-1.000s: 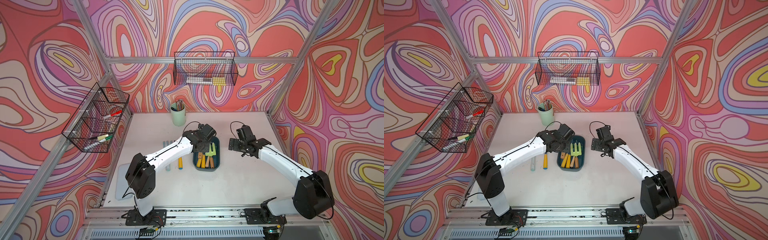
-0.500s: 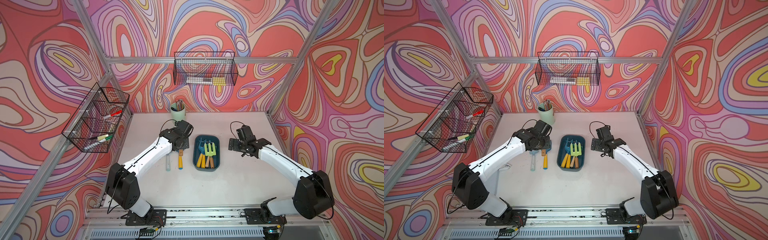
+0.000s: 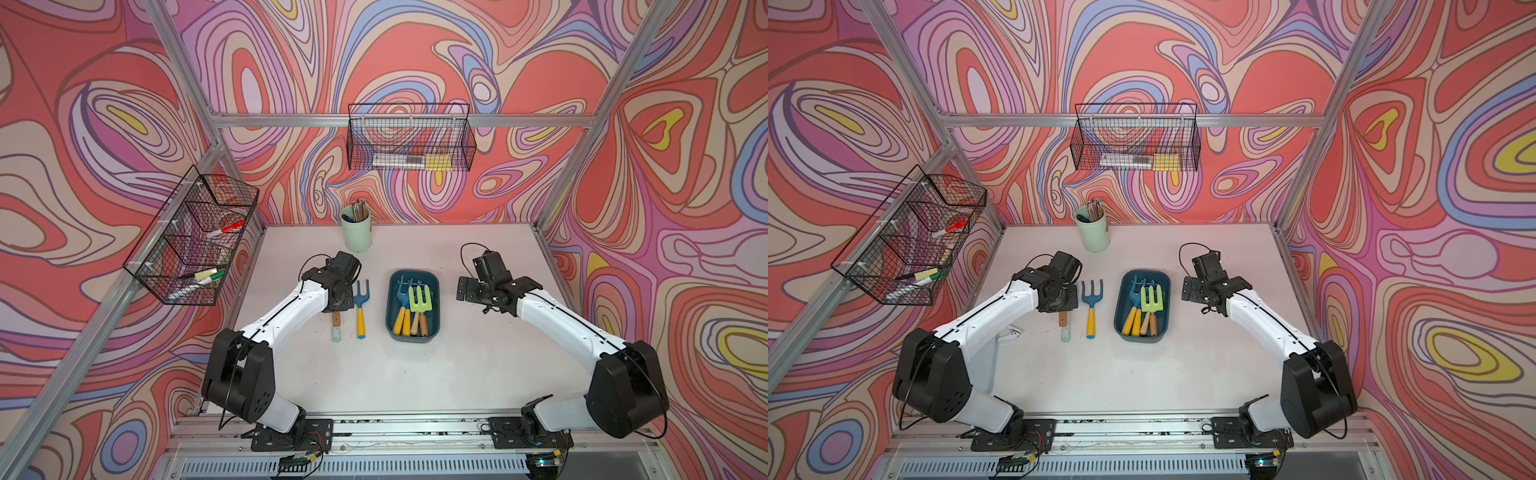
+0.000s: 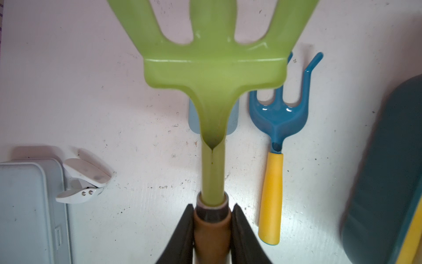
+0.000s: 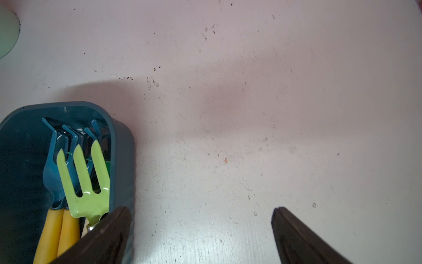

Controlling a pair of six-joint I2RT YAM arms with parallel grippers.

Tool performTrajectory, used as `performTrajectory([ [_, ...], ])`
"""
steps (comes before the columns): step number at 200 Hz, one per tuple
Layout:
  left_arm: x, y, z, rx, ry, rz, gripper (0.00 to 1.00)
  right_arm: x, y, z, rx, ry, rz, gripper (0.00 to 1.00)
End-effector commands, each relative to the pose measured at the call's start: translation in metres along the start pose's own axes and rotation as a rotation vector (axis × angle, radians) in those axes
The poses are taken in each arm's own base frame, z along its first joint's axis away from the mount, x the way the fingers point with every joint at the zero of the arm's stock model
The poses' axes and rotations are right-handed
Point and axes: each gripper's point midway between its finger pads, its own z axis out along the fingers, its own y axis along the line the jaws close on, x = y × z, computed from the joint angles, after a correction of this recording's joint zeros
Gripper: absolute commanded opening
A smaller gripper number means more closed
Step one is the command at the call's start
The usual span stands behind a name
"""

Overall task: Take the hand rake out of the storage box
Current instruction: Place the rake at the center of the board.

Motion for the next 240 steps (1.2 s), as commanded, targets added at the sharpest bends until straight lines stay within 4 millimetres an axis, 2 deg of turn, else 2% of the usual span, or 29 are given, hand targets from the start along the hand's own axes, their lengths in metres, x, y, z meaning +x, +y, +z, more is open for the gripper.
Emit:
performTrajectory([
  [1,-0.005,0.009,0.003,-0.013,-0.032,-0.008,0.12,-0.007,0.004,0.0,-0.013,-0.009,0.003,0.98],
  [75,-0.005,0.037,0.021,-0.088,-0.013,-0.005,0.1,-0.004,0.005,0.001,-0.023,-0.005,0.005,0.98],
  [160,0.008,0.056,0.034,-0.148,0.017,-0.009,0.1,-0.004,0.01,0.001,-0.053,-0.009,0.006,0.98],
  [189,0.01,0.064,0.038,-0.193,0.028,0.024,0.06,-0.006,0.012,0.0,-0.069,-0.016,0.011,0.98],
  [240,0.015,0.071,0.045,-0.221,0.06,0.044,0.07,-0.009,0.015,-0.005,-0.089,-0.032,0.009,0.98],
])
